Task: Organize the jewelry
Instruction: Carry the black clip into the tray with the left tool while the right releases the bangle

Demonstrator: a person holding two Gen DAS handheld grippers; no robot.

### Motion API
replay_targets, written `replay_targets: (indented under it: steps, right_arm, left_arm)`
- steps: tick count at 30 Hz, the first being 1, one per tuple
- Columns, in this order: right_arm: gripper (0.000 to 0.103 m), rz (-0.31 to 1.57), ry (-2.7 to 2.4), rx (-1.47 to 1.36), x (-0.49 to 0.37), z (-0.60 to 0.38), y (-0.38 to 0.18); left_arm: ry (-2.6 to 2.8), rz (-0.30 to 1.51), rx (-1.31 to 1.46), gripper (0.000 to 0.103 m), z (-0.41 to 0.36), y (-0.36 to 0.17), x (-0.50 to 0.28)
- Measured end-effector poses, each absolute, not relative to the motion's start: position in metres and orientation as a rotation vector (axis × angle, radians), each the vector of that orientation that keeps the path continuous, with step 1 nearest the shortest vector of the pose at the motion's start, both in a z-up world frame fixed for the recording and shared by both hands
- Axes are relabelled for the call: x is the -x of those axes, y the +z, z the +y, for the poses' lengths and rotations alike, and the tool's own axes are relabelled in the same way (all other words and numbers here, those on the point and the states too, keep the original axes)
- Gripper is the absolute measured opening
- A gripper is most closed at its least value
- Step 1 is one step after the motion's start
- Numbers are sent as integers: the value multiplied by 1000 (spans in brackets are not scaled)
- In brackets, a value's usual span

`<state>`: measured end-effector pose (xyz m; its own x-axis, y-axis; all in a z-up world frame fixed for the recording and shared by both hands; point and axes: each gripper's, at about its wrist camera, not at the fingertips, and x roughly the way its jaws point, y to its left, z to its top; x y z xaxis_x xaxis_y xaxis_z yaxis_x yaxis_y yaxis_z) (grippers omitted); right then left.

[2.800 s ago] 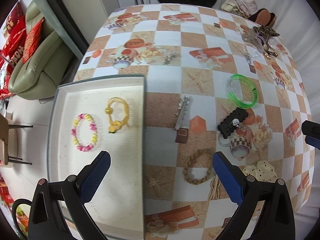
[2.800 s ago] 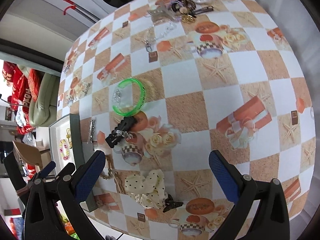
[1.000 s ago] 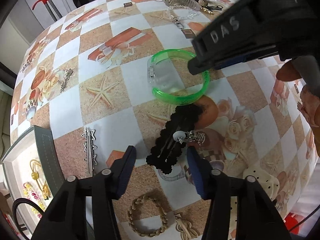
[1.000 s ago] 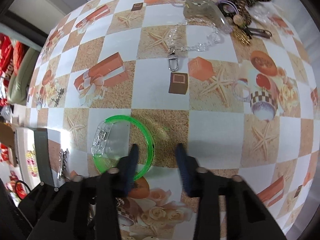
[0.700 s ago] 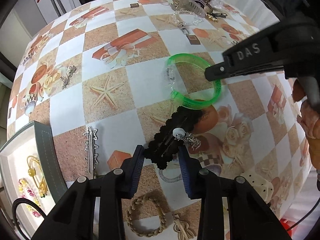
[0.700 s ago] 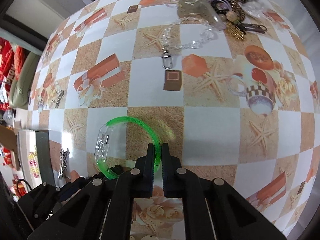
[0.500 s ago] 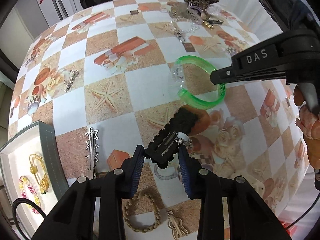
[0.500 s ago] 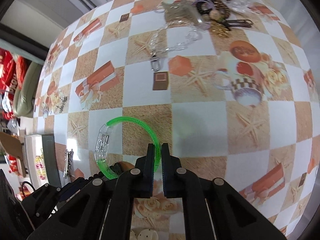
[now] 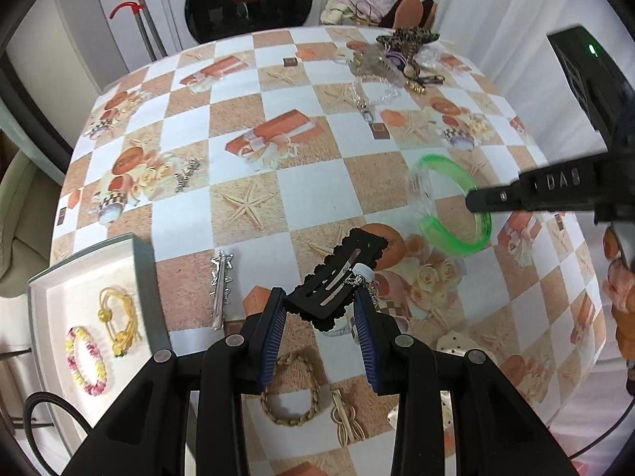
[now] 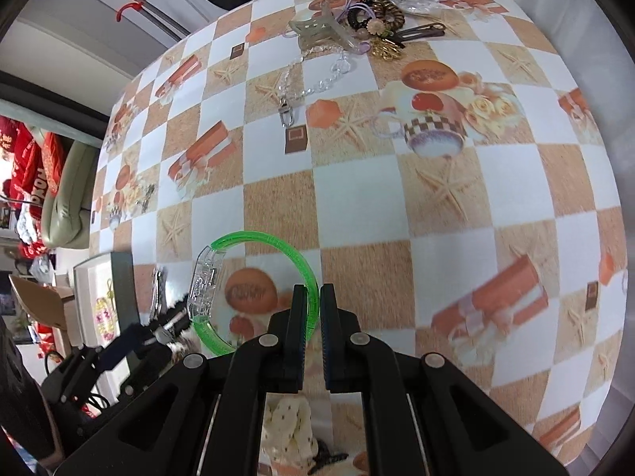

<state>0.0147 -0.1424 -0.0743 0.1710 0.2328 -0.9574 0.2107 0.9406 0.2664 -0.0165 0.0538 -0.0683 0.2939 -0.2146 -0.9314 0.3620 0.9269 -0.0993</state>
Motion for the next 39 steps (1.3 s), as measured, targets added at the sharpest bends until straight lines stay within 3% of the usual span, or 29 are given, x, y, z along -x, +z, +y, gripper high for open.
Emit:
replay_targets:
  steps: [19, 39]
  right_arm:
    - [7, 1398, 52, -342, 25, -113, -32]
    - [7, 1416, 291, -156, 7, 49, -18]
  left_arm:
    - [-281, 1153, -42, 40, 109, -25, 58]
    - [-24, 1135, 129, 40, 258, -29, 96]
